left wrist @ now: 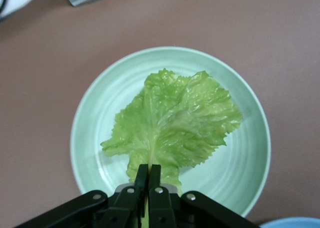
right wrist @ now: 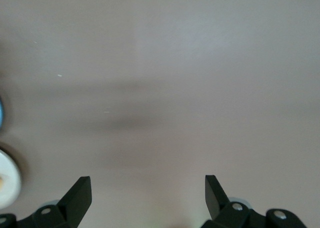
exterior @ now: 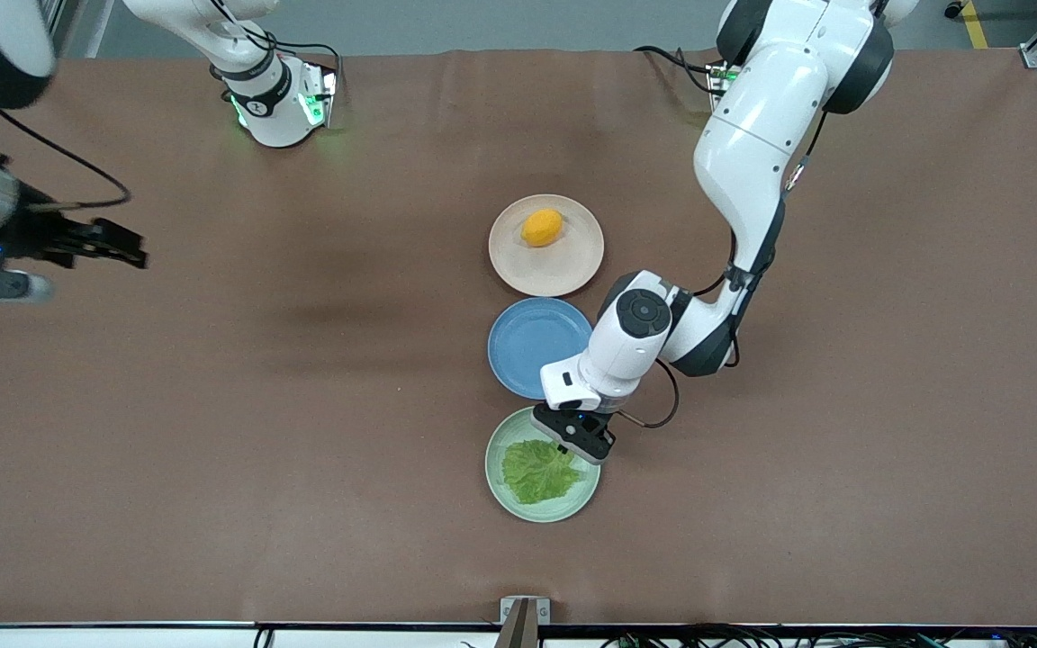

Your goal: Pick lemon and lettuce from plates

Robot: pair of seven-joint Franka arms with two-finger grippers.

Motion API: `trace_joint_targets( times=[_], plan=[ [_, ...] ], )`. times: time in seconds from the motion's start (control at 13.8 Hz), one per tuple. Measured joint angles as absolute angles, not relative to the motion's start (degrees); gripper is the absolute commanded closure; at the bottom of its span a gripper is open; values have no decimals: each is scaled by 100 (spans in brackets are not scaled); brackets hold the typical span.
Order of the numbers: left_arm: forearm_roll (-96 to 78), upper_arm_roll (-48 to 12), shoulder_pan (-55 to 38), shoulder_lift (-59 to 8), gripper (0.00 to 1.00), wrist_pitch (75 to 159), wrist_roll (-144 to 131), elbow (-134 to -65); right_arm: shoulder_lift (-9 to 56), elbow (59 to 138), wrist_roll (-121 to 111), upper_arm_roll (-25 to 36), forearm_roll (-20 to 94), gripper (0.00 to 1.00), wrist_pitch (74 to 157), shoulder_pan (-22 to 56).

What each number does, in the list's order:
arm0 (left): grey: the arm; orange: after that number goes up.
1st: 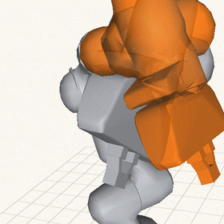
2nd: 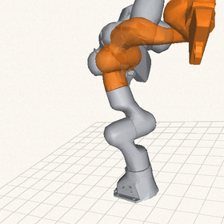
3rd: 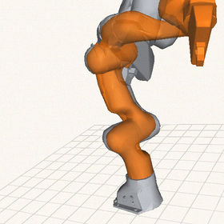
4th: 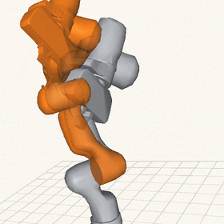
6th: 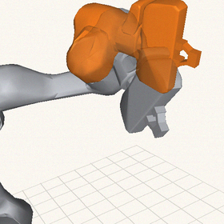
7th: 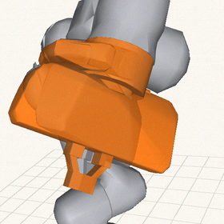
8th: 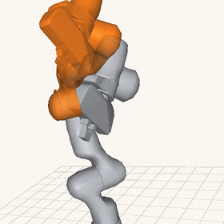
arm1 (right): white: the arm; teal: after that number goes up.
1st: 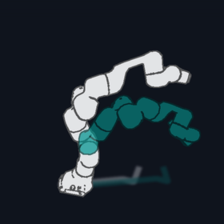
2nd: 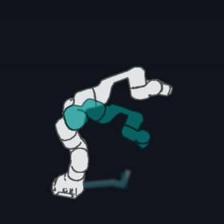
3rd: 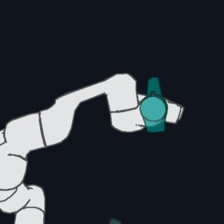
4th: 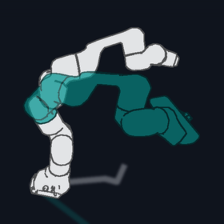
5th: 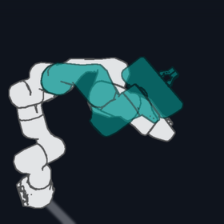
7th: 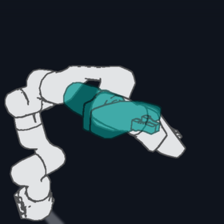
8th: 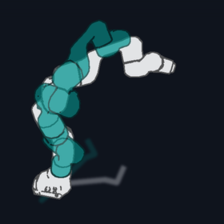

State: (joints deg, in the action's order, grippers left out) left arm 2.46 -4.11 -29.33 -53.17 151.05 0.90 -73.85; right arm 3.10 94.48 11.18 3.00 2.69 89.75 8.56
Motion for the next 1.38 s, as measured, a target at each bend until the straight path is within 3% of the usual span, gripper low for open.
trace_joint_targets(
  times=[0.29, 0.51, 0.73, 0.94, 1.38],
  plan=[
    [246, -351, -2782, -4855, 100, 14718, 78, -7398, 337, 9713, 3673, 252, 711, 0, 9423, 2252],
    [246, -348, -2373, -4244, 100, 14207, 81, -7609, 342, 10187, 5321, 244, 767, 0, 10340, 3291],
    [246, -333, -1934, -3301, 100, 13797, 42, -8555, 444, 10826, 6698, 240, 760, 0, 11438, 4319],
    [254, -321, -1370, -2549, 100, 13774, 23, -9847, 959, 11029, 7571, 248, 720, 0, 12137, 5051],
    [624, -309, -312, -1927, 99, 13806, 51, -11353, 2318, 10997, 9241, 266, 225, 0, 13562, 5927]
  ],
)
